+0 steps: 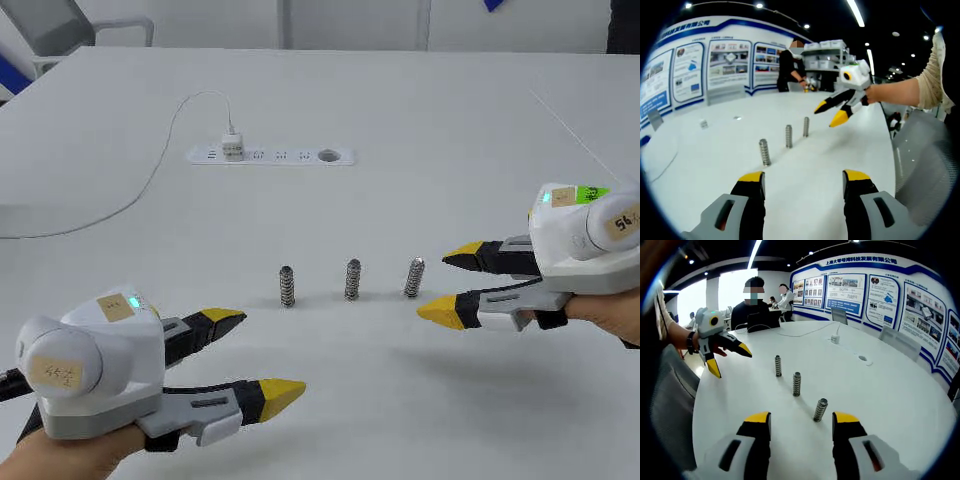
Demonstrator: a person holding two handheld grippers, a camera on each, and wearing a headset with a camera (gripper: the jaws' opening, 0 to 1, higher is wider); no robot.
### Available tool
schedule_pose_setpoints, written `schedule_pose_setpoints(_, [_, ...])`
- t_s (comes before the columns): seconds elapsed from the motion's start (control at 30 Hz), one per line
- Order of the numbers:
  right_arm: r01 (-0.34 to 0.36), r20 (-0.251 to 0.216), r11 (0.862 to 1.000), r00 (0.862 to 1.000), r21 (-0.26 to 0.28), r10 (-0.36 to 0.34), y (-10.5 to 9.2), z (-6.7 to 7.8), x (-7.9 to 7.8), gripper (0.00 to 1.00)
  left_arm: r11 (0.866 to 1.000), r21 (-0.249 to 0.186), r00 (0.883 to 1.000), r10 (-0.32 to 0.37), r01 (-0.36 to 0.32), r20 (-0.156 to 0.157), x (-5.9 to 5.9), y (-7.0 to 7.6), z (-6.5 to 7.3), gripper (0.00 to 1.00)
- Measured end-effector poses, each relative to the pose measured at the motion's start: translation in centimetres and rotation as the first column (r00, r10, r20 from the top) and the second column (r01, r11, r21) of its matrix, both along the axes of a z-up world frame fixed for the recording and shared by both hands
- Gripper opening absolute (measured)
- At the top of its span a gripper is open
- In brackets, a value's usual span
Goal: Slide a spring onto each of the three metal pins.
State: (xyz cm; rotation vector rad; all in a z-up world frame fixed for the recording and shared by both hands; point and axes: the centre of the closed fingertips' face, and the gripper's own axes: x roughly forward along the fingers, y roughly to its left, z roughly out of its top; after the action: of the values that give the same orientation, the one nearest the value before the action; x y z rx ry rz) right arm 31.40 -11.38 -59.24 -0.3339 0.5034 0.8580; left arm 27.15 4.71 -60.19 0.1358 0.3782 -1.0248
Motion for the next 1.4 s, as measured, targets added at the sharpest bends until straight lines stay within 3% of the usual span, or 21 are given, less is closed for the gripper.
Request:
schedule_pose_setpoints(1.0, [-0.017, 0.019, 0.999, 1.000, 0.027, 0.017, -0.9, -0.4, -3.6, 0.60, 0.999, -0.011, 0.999, 0.035, -0.035, -0.005, 0.4, 0.9, -0.1, 0.67])
schedule_pose_setpoints(1.4, [0.015, 0.030, 0.998, 0.999, 0.059, -0.016, -1.6, -0.2, -4.2, 0.62, 0.999, -0.013, 0.999, 0.043, -0.043, -0.009, 0.4, 1.0, -0.1, 0.68])
